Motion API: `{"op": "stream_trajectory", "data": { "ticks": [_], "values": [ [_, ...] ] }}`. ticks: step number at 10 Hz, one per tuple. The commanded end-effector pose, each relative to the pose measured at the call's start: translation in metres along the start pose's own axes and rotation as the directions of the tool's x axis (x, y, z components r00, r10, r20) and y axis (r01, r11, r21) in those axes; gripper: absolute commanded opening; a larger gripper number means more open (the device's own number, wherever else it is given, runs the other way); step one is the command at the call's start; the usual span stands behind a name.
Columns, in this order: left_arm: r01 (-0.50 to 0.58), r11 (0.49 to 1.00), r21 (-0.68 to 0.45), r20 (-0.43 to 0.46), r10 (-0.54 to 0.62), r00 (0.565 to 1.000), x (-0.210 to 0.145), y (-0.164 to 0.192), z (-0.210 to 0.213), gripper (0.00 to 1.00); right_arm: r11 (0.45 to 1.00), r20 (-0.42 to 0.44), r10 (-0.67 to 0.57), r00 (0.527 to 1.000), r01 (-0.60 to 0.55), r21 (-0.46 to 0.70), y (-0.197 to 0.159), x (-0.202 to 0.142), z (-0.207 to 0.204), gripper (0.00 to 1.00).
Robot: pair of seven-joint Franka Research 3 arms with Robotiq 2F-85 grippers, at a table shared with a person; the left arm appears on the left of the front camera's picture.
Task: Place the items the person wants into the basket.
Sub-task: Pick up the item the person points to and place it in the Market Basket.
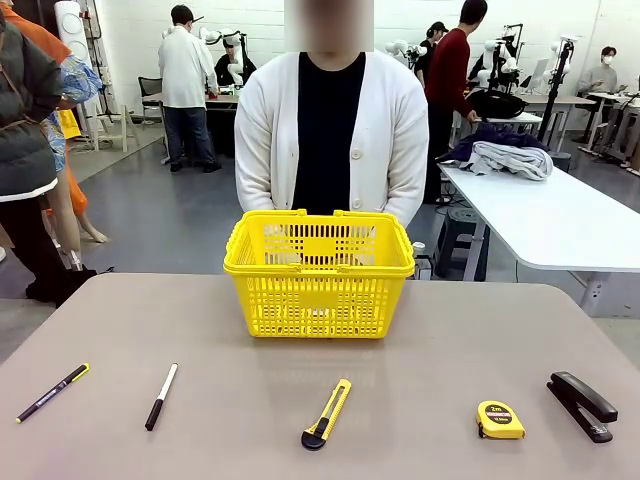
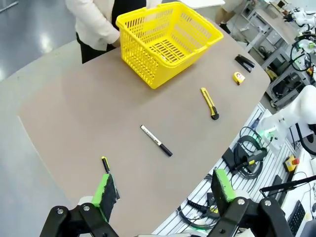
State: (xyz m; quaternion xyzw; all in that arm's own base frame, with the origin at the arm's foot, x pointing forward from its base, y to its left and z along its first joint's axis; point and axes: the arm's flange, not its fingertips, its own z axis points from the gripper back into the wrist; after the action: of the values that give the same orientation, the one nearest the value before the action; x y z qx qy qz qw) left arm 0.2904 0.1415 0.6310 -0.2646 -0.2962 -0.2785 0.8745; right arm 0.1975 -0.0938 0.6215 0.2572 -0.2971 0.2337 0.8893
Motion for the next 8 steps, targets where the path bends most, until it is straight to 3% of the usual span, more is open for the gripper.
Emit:
{"op": "stream_trajectory", "data": {
  "ticks": [1,3,4,8],
  "values": [
    [-0.043,0.998,0.052,-0.046,0.046,0.998,-0.0040,-0.0002,-0.0060,1.00,0.999,-0.018,-0.027,0.999,0.026,-0.032,-0.0024,0.0049,0.0108,1.00],
    [-0.078,0.993,0.085,-0.105,0.087,0.991,-0.0032,-0.0032,-0.0101,1.00,0.998,-0.030,-0.041,0.999,0.039,-0.045,-0.0042,0.0093,0.0087,1.00],
    [-0.027,0.999,0.028,-0.042,0.028,0.999,-0.0016,0.0033,-0.0059,1.00,1.000,-0.010,-0.015,1.000,0.015,-0.027,-0.0017,0.0070,0.0069,1.00],
    [-0.027,0.999,0.028,-0.042,0.028,0.999,-0.0016,0.0033,-0.0059,1.00,1.000,-0.010,-0.015,1.000,0.015,-0.027,-0.0017,0.0070,0.0069,1.00]
  ]
}}
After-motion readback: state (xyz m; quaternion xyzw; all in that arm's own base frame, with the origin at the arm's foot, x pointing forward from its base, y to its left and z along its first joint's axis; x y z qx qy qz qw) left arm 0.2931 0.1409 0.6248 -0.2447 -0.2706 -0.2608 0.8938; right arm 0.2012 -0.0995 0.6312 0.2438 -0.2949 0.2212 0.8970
